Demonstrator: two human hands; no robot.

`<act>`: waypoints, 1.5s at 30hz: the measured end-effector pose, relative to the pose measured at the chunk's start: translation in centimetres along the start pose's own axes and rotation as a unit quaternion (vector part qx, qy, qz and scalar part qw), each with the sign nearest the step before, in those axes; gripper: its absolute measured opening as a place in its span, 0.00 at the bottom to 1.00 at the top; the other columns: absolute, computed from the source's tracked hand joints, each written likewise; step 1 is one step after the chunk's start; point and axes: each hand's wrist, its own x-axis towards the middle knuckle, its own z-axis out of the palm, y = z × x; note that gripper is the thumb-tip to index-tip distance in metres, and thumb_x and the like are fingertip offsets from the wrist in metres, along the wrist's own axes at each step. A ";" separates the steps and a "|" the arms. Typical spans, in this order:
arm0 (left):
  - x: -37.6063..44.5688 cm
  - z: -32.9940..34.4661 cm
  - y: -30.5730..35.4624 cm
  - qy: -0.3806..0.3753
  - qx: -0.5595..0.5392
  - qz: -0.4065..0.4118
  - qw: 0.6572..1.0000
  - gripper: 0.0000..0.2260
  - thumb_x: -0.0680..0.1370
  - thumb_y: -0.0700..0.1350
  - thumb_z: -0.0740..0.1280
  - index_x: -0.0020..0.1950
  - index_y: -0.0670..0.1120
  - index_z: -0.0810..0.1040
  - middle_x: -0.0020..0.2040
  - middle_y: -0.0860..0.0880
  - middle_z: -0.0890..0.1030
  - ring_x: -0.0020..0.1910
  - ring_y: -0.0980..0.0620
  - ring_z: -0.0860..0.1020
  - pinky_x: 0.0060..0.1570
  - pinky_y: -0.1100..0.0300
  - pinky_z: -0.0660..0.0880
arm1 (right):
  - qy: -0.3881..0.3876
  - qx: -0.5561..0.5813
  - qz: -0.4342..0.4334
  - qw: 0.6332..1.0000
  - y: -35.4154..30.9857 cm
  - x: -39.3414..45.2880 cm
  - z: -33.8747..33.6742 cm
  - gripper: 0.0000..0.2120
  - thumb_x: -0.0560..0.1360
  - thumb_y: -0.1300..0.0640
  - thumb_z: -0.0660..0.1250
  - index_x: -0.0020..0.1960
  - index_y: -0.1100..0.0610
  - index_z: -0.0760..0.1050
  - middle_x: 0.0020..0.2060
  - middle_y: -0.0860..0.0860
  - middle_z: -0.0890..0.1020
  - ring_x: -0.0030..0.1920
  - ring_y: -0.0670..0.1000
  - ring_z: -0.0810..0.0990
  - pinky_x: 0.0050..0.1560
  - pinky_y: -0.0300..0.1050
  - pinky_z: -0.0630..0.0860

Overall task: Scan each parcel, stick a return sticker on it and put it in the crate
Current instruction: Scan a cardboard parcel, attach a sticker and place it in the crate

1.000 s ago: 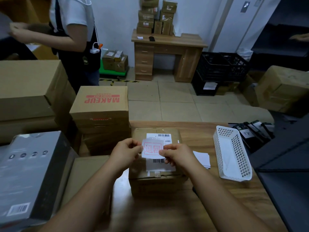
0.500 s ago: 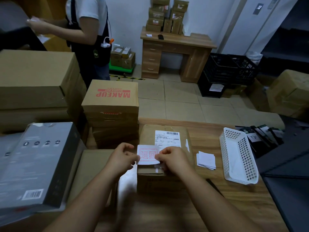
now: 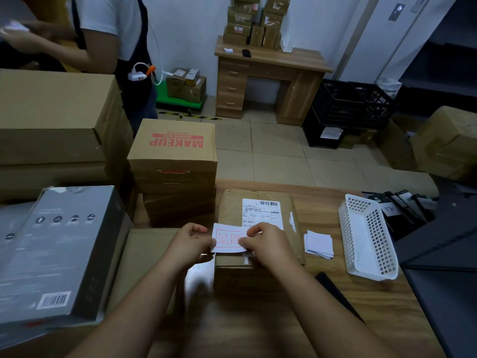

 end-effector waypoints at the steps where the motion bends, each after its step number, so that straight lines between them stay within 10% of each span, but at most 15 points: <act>1: 0.1 0.0 -0.1 0.000 -0.004 -0.001 1.000 0.13 0.74 0.29 0.68 0.52 0.41 0.70 0.43 0.42 0.80 0.36 0.48 0.76 0.38 0.54 0.78 | 0.003 -0.003 0.000 1.000 0.0 -0.1 0.0 0.13 0.65 0.48 0.75 0.47 0.49 0.78 0.47 0.47 0.83 0.46 0.50 0.84 0.51 0.54 0.81; 21: 0.9 -0.4 -1.0 -0.003 -0.017 -0.007 1.000 0.13 0.73 0.29 0.69 0.53 0.41 0.71 0.42 0.43 0.80 0.37 0.48 0.78 0.42 0.51 0.79 | 0.022 -0.085 -0.022 0.996 0.0 0.3 0.9 0.07 0.67 0.48 0.70 0.40 0.47 0.73 0.41 0.47 0.84 0.42 0.48 0.83 0.48 0.49 0.81; 33: 1.7 -0.6 -1.9 0.006 0.027 -0.002 1.000 0.14 0.73 0.36 0.72 0.55 0.42 0.72 0.48 0.42 0.78 0.41 0.48 0.77 0.40 0.55 0.76 | 0.000 -0.151 -0.096 0.984 0.4 -0.7 0.2 0.13 0.76 0.49 0.67 0.58 0.49 0.71 0.48 0.49 0.82 0.45 0.50 0.79 0.45 0.47 0.76; 37: 1.4 -0.5 -3.1 0.114 0.322 0.306 0.889 0.14 0.73 0.45 0.73 0.58 0.50 0.78 0.59 0.51 0.74 0.59 0.51 0.71 0.56 0.56 0.69 | 0.041 -0.281 -0.225 0.932 0.7 -1.1 -0.1 0.21 0.79 0.47 0.62 0.71 0.48 0.67 0.62 0.49 0.70 0.62 0.50 0.70 0.58 0.47 0.71; 40: 1.0 0.2 -3.7 0.065 0.443 0.370 0.814 0.19 0.79 0.55 0.61 0.66 0.51 0.77 0.72 0.52 0.69 0.73 0.49 0.63 0.67 0.46 0.65 | 0.074 -0.354 -0.308 0.880 1.9 -1.1 0.4 0.20 0.80 0.45 0.57 0.69 0.48 0.71 0.66 0.49 0.71 0.64 0.53 0.69 0.59 0.52 0.69; 45: 1.4 0.1 -5.9 0.004 0.432 0.313 0.846 0.32 0.75 0.65 0.43 0.76 0.55 0.64 0.75 0.63 0.55 0.76 0.59 0.50 0.73 0.49 0.58 | 0.079 -0.327 -0.297 0.894 3.4 -1.4 0.9 0.21 0.78 0.44 0.54 0.66 0.47 0.76 0.65 0.46 0.77 0.63 0.50 0.68 0.57 0.54 0.73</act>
